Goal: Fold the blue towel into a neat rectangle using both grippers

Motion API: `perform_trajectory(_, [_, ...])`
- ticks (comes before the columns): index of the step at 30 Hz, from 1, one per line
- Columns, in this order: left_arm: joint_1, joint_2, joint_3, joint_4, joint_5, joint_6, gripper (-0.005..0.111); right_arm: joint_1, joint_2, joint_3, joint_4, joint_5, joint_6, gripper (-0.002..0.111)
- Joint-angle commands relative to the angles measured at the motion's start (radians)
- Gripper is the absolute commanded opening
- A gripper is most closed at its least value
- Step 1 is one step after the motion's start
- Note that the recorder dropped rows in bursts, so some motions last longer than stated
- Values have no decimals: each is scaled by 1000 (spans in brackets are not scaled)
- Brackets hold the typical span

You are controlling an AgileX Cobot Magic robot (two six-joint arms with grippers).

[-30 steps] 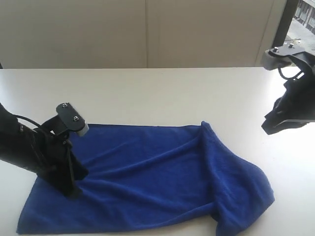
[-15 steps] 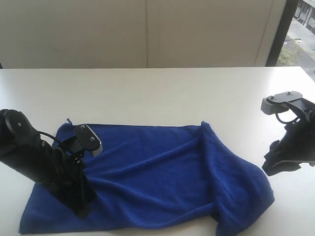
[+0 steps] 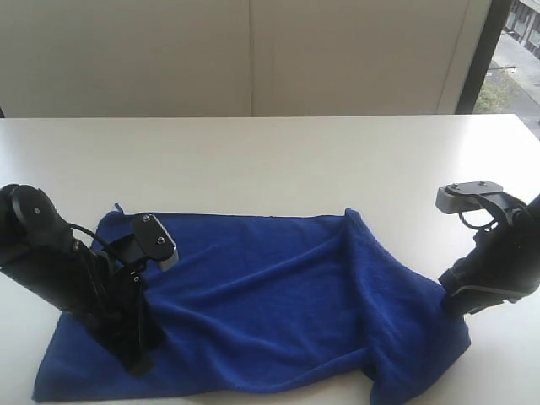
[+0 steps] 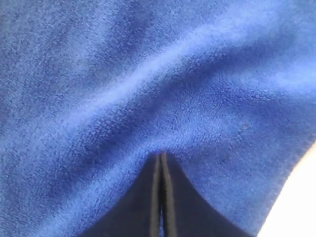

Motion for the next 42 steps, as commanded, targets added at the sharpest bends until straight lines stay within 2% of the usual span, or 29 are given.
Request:
perform_trajectory(1, [-7, 30, 24, 101, 97, -59, 0, -8, 1, 3, 10, 2, 6, 16])
perform_trajectory(7, [-6, 30, 24, 165, 117, -136, 0, -8, 1, 3, 10, 2, 6, 0])
perform_trajectory(12, [-6, 30, 28, 293, 127, -275, 0, -8, 1, 3, 4, 2, 1, 0])
perform_trajectory(15, [-6, 30, 28, 319, 127, -312, 0, -8, -4, -5, -19, 2, 1, 0])
perform_trajectory(24, [-6, 30, 28, 323, 123, -312, 0, -8, -76, -130, -237, -9, 180, 0])
perform_trajectory(31, [-6, 30, 28, 323, 117, -312, 0, -8, -58, -239, -481, -25, 325, 0])
perform_trajectory(42, [-6, 30, 28, 323, 110, -312, 0, -8, 99, -384, -805, -90, 351, 0])
